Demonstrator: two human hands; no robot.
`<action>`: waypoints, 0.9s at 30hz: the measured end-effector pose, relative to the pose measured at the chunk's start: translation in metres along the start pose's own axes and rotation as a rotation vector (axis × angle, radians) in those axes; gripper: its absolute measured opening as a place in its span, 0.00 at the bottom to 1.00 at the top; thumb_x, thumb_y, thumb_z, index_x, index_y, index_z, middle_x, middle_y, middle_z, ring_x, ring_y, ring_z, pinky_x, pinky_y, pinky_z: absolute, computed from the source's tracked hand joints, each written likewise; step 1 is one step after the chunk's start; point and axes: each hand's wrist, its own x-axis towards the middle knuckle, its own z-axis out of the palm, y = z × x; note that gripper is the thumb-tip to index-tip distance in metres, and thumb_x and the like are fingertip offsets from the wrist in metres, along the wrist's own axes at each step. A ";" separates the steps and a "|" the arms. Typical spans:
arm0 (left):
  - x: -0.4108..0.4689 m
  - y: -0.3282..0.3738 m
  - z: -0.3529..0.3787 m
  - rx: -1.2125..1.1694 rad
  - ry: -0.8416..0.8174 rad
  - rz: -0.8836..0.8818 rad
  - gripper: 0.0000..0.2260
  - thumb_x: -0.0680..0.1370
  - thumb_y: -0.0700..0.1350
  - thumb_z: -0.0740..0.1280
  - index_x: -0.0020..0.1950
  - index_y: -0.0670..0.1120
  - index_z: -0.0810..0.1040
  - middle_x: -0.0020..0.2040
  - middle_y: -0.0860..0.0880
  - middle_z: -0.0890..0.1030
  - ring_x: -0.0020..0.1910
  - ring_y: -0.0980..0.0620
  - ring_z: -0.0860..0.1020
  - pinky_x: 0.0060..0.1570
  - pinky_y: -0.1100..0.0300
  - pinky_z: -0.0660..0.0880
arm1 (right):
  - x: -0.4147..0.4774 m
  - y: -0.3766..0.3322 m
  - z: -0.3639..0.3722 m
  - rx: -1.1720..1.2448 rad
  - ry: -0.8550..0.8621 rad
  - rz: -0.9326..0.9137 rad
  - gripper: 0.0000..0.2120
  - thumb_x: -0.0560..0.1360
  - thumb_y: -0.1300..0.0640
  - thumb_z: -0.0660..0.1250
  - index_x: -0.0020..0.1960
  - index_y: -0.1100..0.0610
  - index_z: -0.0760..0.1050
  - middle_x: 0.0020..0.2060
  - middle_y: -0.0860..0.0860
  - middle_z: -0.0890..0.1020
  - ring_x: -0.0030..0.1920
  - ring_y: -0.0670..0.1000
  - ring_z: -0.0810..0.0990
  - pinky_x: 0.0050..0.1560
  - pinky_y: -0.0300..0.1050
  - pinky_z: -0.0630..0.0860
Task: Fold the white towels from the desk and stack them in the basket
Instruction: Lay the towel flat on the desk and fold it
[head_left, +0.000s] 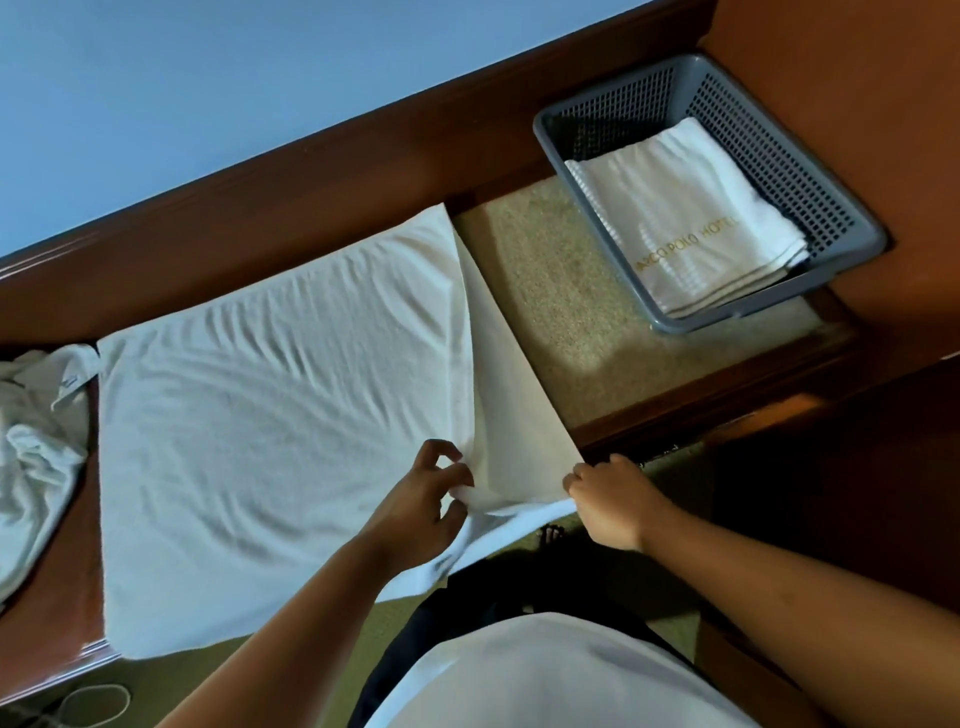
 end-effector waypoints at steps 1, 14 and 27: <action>0.004 0.006 0.006 -0.008 -0.013 0.010 0.06 0.77 0.44 0.64 0.52 0.50 0.77 0.63 0.57 0.66 0.40 0.53 0.79 0.43 0.52 0.78 | -0.006 0.003 0.005 0.000 -0.019 0.023 0.15 0.74 0.57 0.62 0.61 0.55 0.74 0.57 0.55 0.77 0.51 0.60 0.81 0.55 0.52 0.69; 0.038 0.034 0.043 -0.043 -0.336 -0.086 0.30 0.82 0.39 0.62 0.80 0.61 0.57 0.81 0.56 0.56 0.70 0.56 0.74 0.63 0.64 0.73 | -0.009 0.002 0.047 0.422 -0.220 0.461 0.11 0.80 0.53 0.61 0.61 0.53 0.74 0.64 0.55 0.74 0.61 0.58 0.78 0.56 0.47 0.75; 0.021 -0.001 0.031 0.133 -0.313 -0.290 0.26 0.82 0.44 0.63 0.80 0.53 0.60 0.82 0.52 0.53 0.72 0.52 0.71 0.70 0.55 0.69 | 0.030 -0.030 0.033 0.870 0.230 0.677 0.07 0.78 0.48 0.67 0.48 0.50 0.72 0.52 0.52 0.76 0.48 0.57 0.79 0.49 0.52 0.78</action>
